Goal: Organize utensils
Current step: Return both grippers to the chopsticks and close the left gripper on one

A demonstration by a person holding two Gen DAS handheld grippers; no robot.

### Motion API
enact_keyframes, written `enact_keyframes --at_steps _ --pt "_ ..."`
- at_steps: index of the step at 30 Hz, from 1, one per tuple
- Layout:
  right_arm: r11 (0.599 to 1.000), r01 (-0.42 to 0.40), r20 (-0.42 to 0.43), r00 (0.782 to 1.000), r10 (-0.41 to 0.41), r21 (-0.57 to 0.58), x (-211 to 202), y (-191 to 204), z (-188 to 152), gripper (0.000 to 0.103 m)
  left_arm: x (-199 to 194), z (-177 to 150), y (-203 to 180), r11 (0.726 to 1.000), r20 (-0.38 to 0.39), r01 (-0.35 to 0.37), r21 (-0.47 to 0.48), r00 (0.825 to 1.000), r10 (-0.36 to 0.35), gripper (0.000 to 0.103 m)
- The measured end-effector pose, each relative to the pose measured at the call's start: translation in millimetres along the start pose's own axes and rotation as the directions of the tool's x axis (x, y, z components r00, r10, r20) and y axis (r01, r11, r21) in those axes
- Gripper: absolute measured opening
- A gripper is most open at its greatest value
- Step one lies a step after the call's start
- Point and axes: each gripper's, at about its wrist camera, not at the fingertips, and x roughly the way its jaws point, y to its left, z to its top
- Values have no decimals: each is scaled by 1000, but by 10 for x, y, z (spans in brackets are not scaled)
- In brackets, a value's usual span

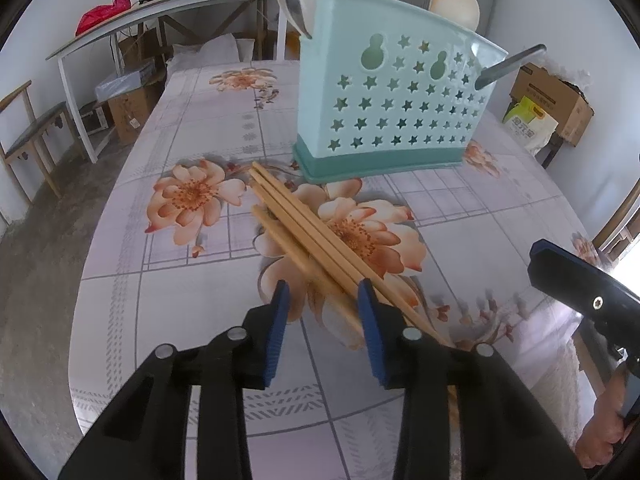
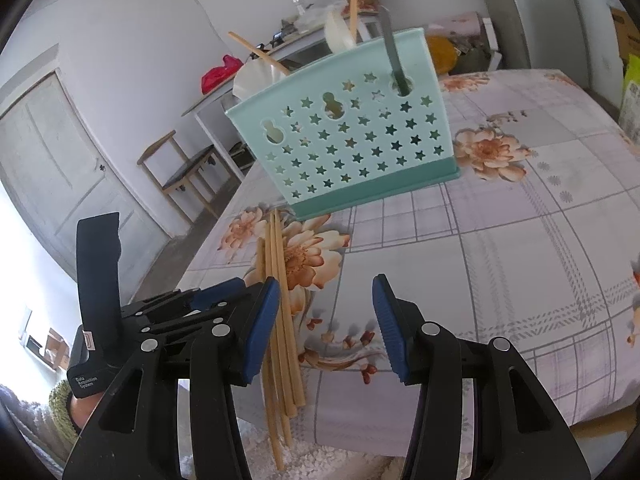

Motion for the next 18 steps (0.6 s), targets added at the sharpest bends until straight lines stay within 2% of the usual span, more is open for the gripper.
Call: enact_keyframes --at_steps 2,3,9,13,18 --pt "1000 0 -1 1000 0 7 1 -13 -4 47 1 -8 -3 1000 -2 -1 5 1000 1 28" --pt "1000 -2 -3 1000 2 12 1 -24 -12 47 8 -9 -5 1000 -6 -10 8 1000 10 22" --pt "999 -39 -20 999 39 19 42 1 -22 45 19 5 77 999 -1 -32 7 1000 32 14" --pt "997 -74 -51 996 73 -8 121 83 -11 35 26 18 159 999 5 -50 -4 999 50 11" --pt "994 -91 -145 986 82 -59 345 216 -57 22 22 28 258 998 7 -60 -20 998 60 9"
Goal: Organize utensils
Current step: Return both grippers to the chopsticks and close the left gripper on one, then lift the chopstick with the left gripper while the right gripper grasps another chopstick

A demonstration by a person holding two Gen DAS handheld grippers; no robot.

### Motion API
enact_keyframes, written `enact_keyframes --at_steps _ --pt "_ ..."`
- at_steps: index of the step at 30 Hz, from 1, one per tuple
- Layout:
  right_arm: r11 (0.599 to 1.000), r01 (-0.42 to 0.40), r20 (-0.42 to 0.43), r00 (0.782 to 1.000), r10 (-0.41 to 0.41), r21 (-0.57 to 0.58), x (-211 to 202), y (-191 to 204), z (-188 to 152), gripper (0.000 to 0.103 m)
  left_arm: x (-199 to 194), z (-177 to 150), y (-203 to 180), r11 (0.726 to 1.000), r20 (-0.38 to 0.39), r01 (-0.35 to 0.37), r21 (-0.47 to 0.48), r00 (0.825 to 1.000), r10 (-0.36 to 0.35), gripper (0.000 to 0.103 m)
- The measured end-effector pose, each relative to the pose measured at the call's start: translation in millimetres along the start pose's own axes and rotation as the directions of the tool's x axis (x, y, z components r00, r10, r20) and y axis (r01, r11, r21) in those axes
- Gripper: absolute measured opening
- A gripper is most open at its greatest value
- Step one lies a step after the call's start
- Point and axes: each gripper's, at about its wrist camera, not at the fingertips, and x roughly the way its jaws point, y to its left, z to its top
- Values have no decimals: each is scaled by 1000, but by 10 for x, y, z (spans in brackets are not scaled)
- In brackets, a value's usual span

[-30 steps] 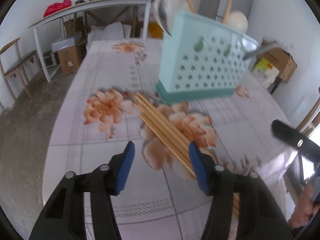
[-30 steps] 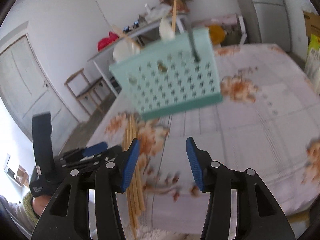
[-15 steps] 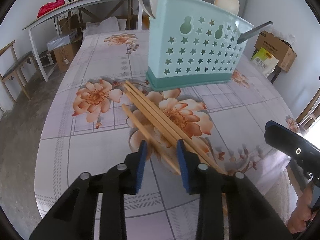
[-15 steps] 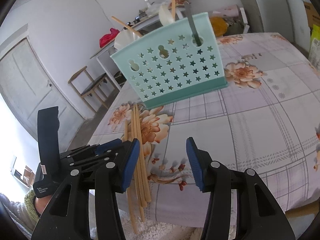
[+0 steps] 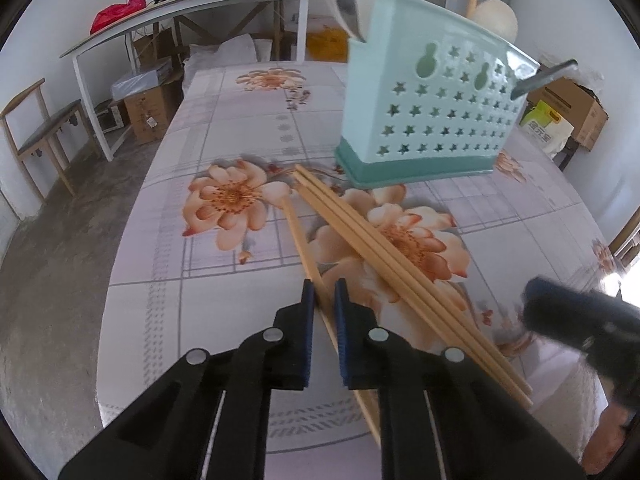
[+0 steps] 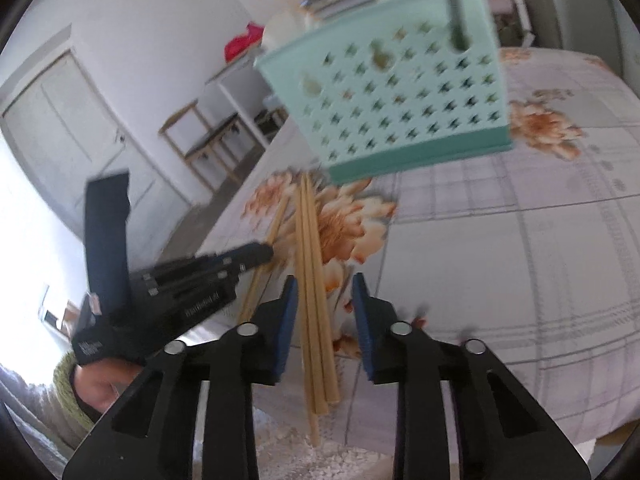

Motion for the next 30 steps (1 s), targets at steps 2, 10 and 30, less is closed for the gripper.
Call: enact_keyframes --at_steps 2,10,30 --pt "1000 13 -27 1000 -13 -18 79 36 -6 15 -3 -1 28 1000 2 -2 -1 1000 2 9" --pt "997 34 -104 994 -41 -66 285 85 56 8 -3 -8 56 1000 5 6 -4 1000 -6 9" --pt "987 96 -172 978 -117 -126 211 51 -16 4 11 14 76 1000 -4 13 -9 1000 -13 9"
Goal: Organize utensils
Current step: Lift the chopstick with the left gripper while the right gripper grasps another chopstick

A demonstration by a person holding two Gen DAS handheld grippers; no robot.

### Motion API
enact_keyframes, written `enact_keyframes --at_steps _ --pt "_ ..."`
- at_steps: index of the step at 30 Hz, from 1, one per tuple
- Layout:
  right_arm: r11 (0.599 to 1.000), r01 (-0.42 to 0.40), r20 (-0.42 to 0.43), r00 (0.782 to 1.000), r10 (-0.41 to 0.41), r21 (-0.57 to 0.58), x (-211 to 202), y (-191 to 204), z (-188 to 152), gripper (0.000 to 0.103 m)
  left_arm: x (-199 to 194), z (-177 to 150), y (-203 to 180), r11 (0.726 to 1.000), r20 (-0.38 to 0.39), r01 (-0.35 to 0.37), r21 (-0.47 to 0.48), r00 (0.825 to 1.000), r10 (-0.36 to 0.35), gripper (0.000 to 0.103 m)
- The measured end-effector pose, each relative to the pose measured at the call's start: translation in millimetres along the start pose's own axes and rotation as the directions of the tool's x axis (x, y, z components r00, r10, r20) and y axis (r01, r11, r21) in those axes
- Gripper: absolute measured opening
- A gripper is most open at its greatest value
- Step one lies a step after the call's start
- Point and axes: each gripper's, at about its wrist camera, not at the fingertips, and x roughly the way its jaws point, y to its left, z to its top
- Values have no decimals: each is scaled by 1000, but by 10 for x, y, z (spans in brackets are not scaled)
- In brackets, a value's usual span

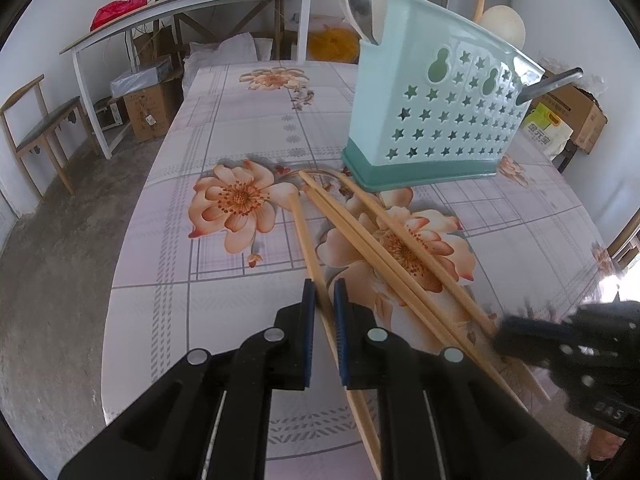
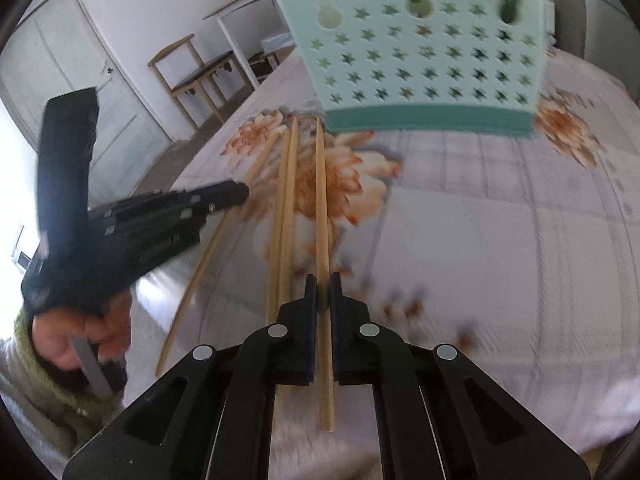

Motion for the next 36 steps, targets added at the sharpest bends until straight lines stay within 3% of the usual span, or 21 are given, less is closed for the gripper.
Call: enact_keyframes --at_steps 5,9,13,18,21,23,36 --pt "999 22 -29 999 -21 34 -192 -115 -170 5 3 9 -2 1000 -5 -1 2 1000 1 9" --pt "999 20 -19 1000 -20 33 -241 -123 -114 9 14 11 -16 1000 -9 -7 3 1000 7 9" --pt "1000 29 18 999 -29 13 -207 -102 61 28 22 17 -32 1000 -21 -13 7 1000 13 9" --pt "998 65 14 998 -65 -18 65 -16 259 26 40 55 -37 1000 -37 -20 14 999 20 9" --pt "995 97 24 995 -96 -32 130 20 283 18 69 103 -28 1000 -49 -24 14 999 25 9" --pt "992 125 27 992 -124 -27 135 14 287 5 99 148 -12 1000 -56 -27 10 998 28 9" --pt "992 71 56 995 -77 105 -51 -188 115 5 166 291 147 998 -45 -54 -31 998 53 6"
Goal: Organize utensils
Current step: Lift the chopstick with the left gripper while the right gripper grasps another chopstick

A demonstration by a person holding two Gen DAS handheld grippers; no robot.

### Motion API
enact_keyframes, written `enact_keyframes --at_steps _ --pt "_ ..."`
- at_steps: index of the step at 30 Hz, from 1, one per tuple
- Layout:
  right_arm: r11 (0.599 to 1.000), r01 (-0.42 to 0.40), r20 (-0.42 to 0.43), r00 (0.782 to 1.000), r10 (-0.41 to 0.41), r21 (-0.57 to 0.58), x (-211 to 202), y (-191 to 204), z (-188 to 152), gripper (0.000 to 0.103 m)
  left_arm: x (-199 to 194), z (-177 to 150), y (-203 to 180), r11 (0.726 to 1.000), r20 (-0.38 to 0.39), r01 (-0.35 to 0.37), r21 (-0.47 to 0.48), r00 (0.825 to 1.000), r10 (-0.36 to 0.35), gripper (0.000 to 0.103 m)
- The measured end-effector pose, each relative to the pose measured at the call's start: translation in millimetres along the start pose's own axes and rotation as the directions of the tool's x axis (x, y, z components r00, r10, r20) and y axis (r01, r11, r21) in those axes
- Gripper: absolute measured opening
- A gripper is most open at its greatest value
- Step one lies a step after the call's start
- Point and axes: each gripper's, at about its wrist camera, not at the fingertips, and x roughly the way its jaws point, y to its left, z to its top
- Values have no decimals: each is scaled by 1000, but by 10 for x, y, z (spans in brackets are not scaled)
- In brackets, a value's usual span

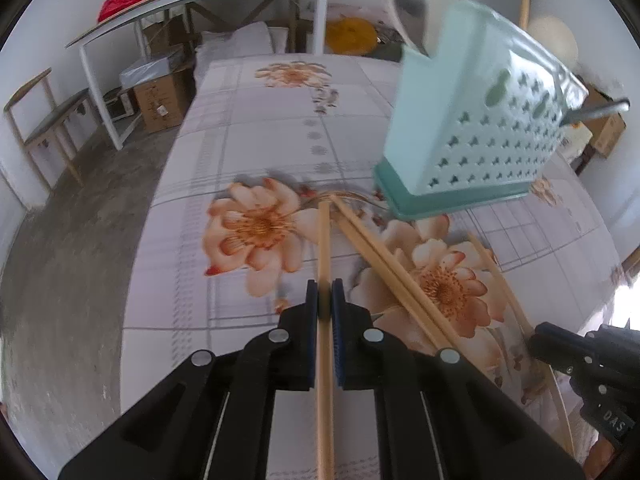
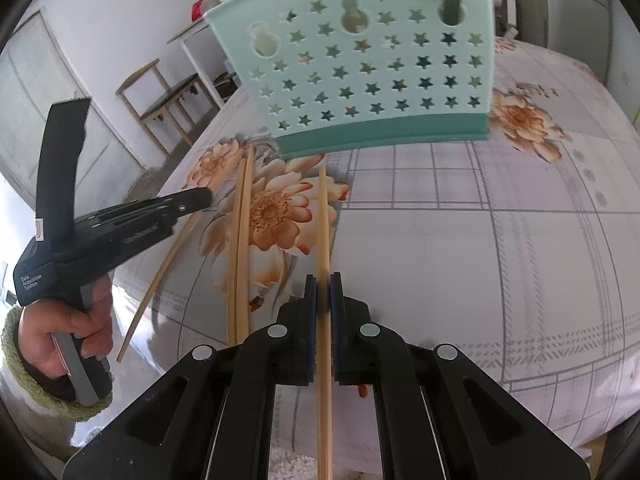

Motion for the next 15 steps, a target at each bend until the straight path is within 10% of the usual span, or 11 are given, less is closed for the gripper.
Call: enact_keyframes --at_steps 8,15 --pt "999 -25 2 1000 25 36 -14 -75 4 5 -505 -62 326 987 88 113 -112 991 -103 6" --pt "1000 -12 0 1000 12 16 -17 -34 6 5 -1172 72 269 951 296 297 -87 919 -260 6"
